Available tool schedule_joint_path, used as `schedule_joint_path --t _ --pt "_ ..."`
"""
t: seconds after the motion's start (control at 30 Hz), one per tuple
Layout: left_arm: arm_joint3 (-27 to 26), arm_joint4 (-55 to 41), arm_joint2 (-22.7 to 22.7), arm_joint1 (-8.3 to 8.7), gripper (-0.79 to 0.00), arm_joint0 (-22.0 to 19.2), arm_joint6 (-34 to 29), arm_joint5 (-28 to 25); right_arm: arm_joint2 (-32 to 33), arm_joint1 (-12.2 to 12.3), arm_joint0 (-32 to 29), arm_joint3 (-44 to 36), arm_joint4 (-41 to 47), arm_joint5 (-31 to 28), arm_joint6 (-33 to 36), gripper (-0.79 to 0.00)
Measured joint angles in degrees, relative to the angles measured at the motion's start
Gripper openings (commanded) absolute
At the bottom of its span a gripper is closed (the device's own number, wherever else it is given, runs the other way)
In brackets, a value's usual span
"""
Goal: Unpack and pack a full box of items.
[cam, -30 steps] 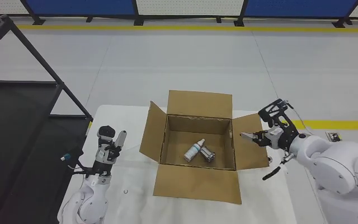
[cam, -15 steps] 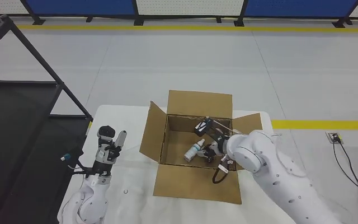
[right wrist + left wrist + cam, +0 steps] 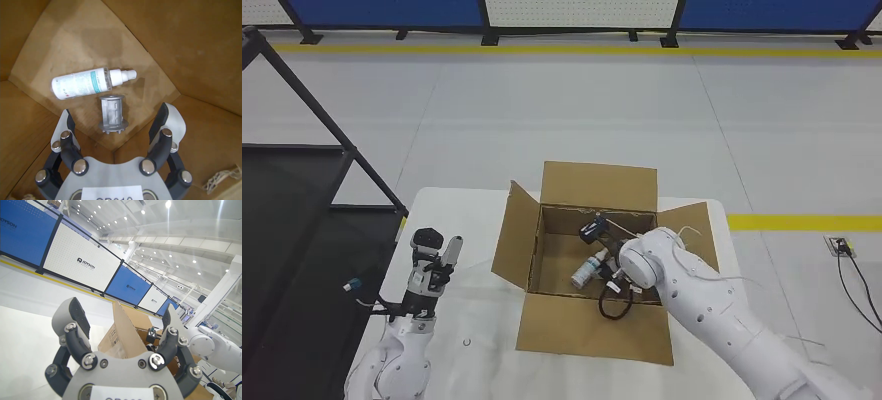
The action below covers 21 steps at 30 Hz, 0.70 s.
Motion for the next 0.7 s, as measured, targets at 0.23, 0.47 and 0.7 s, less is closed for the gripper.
schedule_joint_path --t 0.23,0.47,0.7 --pt "0.00 0.00 0.01 0.00 0.000 -0.01 0.01 0.01 -1.92 -3.20 1.67 8.36 1.89 -0.90 -0.99 -0.111" --pt "0.00 0.01 0.01 0.00 0.000 -0.01 0.01 0.01 -2.65 -5.36 2.70 13.71 2.90 -2.73 -1.26 -0.542" --pt "0.00 0.01 0.01 0.00 0.000 -0.01 0.01 0.01 -2.03 -6.55 3.41 16.54 4.13 -5.15 -2.12 -0.785"
